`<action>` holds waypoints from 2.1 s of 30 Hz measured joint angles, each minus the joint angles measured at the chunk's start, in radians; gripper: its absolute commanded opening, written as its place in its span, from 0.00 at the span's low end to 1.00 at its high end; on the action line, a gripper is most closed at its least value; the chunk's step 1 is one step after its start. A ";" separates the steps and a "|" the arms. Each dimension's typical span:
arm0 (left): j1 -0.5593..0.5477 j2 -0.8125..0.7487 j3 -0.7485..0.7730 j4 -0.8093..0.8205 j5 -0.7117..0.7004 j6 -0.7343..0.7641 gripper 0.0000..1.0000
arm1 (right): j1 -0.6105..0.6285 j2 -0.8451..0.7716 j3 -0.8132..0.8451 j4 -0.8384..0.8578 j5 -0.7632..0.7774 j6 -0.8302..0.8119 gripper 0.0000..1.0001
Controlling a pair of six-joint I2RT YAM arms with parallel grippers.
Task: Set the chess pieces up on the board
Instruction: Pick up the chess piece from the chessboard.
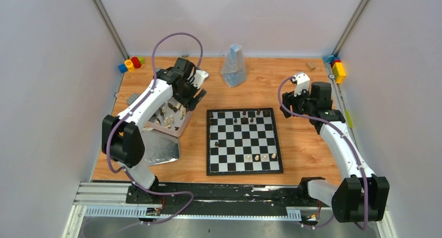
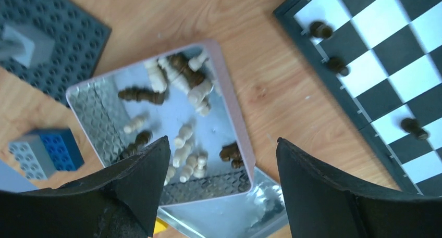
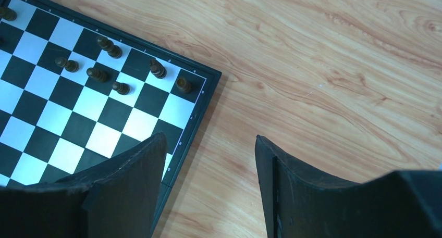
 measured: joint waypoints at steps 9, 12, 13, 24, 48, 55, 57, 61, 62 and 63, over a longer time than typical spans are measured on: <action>0.157 -0.027 -0.135 0.008 0.038 0.000 0.74 | 0.024 0.015 0.000 -0.002 -0.025 -0.013 0.63; 0.154 -0.039 -0.162 0.021 0.064 0.000 0.76 | 0.047 0.015 0.000 -0.008 -0.106 -0.027 0.63; 0.154 -0.048 -0.174 0.029 0.065 0.000 0.77 | 0.072 0.015 0.000 -0.008 -0.129 -0.032 0.63; 0.211 -0.227 -0.248 0.064 0.050 0.000 0.84 | 0.550 0.308 0.126 -0.028 -0.201 -0.124 0.65; 0.325 -0.326 -0.251 0.090 0.100 -0.008 0.85 | 0.839 0.710 0.349 -0.049 -0.112 -0.200 0.40; 0.326 -0.327 -0.251 0.090 0.103 -0.008 0.85 | 0.841 0.724 0.363 -0.052 -0.085 -0.209 0.11; 0.327 -0.327 -0.251 0.090 0.103 -0.008 0.85 | 0.841 0.724 0.368 -0.053 -0.072 -0.208 0.06; 0.327 -0.330 -0.251 0.091 0.103 -0.008 0.85 | 0.832 0.724 0.387 -0.054 -0.051 -0.204 0.00; 0.327 -0.332 -0.251 0.091 0.103 -0.008 0.85 | 0.825 0.724 0.399 -0.054 -0.045 -0.203 0.00; 0.327 -0.333 -0.251 0.091 0.103 -0.008 0.85 | 0.818 0.724 0.410 -0.053 -0.040 -0.202 0.00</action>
